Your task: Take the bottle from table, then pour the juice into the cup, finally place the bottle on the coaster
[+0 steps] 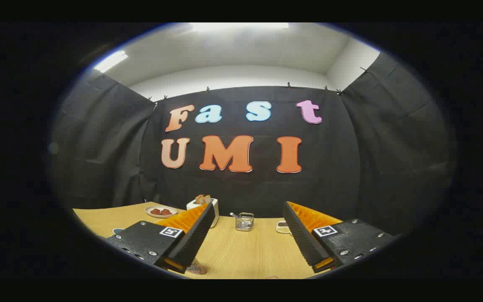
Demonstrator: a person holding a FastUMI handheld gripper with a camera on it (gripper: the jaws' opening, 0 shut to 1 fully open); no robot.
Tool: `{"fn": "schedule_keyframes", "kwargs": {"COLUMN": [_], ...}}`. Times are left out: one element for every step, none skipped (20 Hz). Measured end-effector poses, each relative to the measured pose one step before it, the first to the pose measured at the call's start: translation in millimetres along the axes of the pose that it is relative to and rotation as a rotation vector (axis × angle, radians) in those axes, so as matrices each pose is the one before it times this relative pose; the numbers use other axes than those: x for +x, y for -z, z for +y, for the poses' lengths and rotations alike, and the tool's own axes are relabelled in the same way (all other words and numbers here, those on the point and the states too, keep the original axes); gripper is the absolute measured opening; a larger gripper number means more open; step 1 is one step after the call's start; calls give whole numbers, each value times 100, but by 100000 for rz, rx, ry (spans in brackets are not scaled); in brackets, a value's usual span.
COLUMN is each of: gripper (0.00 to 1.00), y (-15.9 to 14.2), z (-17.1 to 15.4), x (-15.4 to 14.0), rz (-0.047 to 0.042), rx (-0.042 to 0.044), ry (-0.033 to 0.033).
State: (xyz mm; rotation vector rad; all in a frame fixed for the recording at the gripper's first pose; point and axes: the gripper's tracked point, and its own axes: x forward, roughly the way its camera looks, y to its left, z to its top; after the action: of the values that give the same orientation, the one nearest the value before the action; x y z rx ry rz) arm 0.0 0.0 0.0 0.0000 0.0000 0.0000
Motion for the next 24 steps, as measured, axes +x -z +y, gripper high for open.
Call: {"fn": "schedule_keyframes", "kwargs": {"gripper": [98, 97, 97, 97, 97, 97, 97, 97, 97, 97, 98, 97, 97, 98, 97, 97, 97, 97, 97, 97, 97, 97, 97, 97], "y": [218, 266, 104, -31, -66, 5, -57, -19, -17, 246, 178, 72, -16, -74, -67, -130, -148, 29, -58, -147, -21, -20, 12, 16], "z": [138, -73, -61, 104, 196, 148, 198, -6, 17, 117, 147, 20, -15, -42, 41, 66, 97, 173, 105, -4, 115, 151, 150, 105], "x": [5, 14, 64, 8, -96, -65, 12, 25, 17, 61, 40, 31, 68, 37, -51, -33, -13, -21, 27, -92, -21, -20, -83, 4], "rz": [773, 708, 449, 93, -285, -303, -402, -378, -100, 527, 916, 508, 64, -73, -314, -375, -233, -139, -279, -214, -8, 36, -10, 1], "rx": [-274, -601, -820, -677, -308, -95, 131, 418, 455, 527, 721, 656, 337, 44, -30, 3, 67, 15, -115, -48, 69, 201, 84, 55], "ry": [-462, 217, 257, 57, -317, -573, -487, -86, -131, -411, -358, -201, -100, -134, -3, -154, -201, -314, -263, -48, -327, -397, -469, -146]}}
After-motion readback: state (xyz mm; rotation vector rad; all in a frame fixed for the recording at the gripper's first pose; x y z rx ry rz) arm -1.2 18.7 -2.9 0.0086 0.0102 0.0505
